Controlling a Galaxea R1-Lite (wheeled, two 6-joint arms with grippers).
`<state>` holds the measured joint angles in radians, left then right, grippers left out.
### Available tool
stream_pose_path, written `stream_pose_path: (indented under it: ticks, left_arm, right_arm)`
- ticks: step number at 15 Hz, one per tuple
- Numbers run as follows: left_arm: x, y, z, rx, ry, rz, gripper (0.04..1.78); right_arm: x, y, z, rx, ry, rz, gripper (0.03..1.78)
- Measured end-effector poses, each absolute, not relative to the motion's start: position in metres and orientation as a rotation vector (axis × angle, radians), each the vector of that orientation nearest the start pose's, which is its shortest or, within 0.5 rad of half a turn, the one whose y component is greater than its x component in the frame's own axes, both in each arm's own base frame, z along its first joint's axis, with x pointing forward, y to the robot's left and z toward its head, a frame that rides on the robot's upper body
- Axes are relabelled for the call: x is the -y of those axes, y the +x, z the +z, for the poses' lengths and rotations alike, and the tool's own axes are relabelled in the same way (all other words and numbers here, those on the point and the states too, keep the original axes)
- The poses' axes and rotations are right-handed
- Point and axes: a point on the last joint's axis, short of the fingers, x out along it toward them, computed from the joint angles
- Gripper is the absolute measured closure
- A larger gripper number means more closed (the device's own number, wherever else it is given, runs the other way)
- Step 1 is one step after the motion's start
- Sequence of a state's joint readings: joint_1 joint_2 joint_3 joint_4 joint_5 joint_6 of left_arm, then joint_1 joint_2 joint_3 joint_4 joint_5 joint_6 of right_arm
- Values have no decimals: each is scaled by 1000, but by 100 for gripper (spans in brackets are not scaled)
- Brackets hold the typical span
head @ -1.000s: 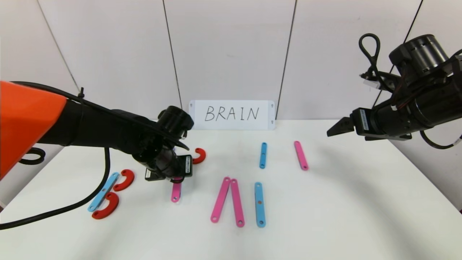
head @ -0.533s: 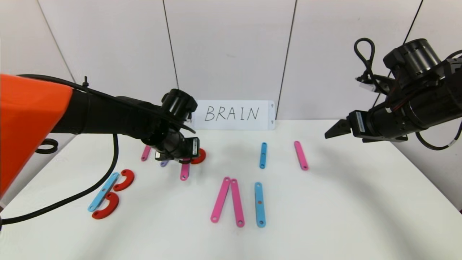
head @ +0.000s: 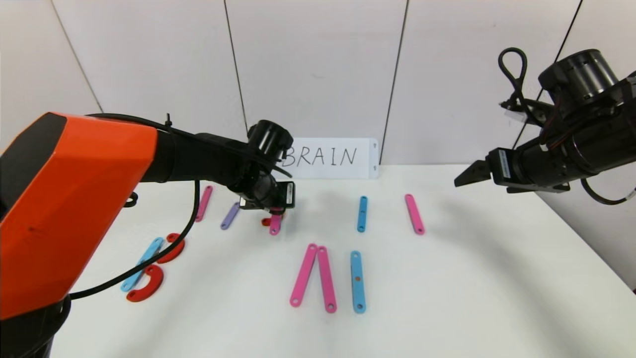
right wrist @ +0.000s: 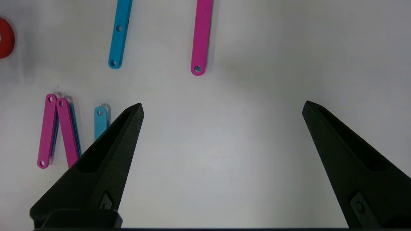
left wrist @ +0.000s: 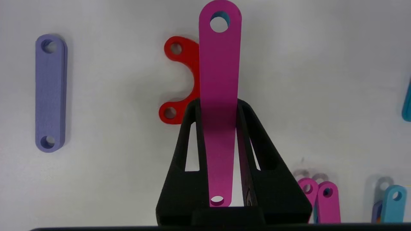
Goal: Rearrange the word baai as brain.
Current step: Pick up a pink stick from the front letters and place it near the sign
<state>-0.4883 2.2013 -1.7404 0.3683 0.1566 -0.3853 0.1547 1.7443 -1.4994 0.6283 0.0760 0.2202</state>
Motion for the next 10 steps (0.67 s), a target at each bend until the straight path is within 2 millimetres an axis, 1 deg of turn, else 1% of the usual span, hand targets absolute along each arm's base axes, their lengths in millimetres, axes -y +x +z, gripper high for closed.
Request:
stream_pose_path:
  ticks: [6,8,10]
  left_arm:
    - [230,400,168,-772,-89,-234,152]
    - [243,402,164,-761,-47,-300,152]
    - [251,402,156,-766,-33,-318,152]
  right_arm:
    - [-36,299,255,-858,184,87,8]
    - [-33,296,259,-846,187,82,8]
    - [-31,293,261,-838,189,78,8]
